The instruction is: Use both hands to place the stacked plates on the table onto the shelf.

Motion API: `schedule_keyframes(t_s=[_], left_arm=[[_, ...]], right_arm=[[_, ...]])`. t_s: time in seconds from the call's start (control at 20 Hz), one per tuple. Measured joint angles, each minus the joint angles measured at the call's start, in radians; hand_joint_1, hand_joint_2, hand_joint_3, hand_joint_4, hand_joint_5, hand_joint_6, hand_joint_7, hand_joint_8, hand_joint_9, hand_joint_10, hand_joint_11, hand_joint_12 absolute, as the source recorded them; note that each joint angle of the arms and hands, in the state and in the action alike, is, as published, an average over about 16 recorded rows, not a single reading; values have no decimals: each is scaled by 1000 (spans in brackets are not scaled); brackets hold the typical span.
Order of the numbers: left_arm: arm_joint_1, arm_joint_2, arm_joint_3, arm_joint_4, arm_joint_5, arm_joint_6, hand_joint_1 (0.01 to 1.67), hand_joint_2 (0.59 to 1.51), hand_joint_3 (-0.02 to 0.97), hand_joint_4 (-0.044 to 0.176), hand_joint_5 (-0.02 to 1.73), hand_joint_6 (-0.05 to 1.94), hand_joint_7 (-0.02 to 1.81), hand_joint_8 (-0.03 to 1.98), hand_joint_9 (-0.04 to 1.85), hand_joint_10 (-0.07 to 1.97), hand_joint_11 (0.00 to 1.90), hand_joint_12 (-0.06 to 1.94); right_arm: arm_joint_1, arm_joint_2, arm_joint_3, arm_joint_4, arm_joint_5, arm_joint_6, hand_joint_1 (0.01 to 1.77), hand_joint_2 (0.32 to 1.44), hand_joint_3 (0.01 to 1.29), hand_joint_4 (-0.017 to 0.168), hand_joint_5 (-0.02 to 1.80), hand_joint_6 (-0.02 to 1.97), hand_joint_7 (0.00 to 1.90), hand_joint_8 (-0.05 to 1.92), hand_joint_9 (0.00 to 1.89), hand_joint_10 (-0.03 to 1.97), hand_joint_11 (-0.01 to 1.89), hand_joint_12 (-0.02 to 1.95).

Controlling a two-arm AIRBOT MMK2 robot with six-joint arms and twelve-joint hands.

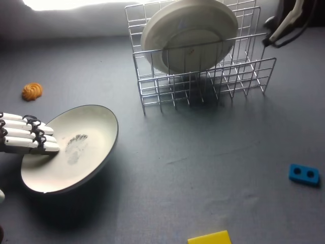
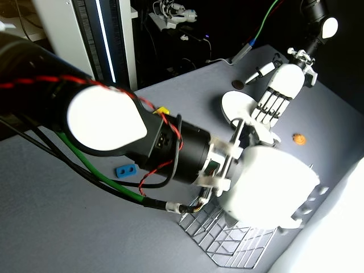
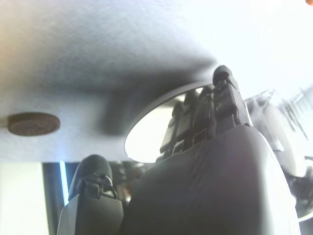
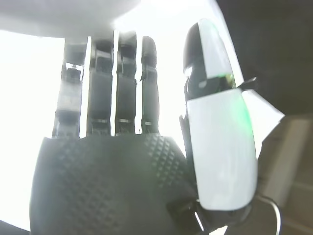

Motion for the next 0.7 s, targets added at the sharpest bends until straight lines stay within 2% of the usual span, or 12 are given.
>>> schedule_keyframes(t_s=[0.2, 0.4, 0.55, 0.7], left_arm=[[43, -15, 17, -57, -17, -52, 15, 1142, 20, -6, 13, -12, 15, 4, -26, -48, 26, -14], [74, -28, 31, -103, -33, -89, 15, 1138, 20, -6, 18, -10, 17, 9, -27, -50, 24, -22], [89, -34, 37, -125, -40, -104, 15, 1134, 20, -6, 22, -6, 20, 12, -27, -51, 23, -27], [97, -38, 39, -138, -44, -110, 15, 1132, 20, -6, 25, -7, 20, 15, -27, -51, 23, -28]], right_arm=[[50, 18, -60, -138, 27, -83, 1078, 998, 16, -5, 291, 18, 311, 13, 310, 14, 94, 564], [80, 30, -152, -278, 38, -193, 1079, 946, 16, -3, 124, 17, 131, 13, 122, 13, 25, 268], [80, 30, -225, -363, 37, -277, 1078, 909, 16, -1, 41, 17, 44, 13, 35, 13, 13, 73], [60, 20, -289, -414, 30, -357, 1062, 879, 15, 0, 15, 16, 20, 13, 18, 13, 14, 6]])
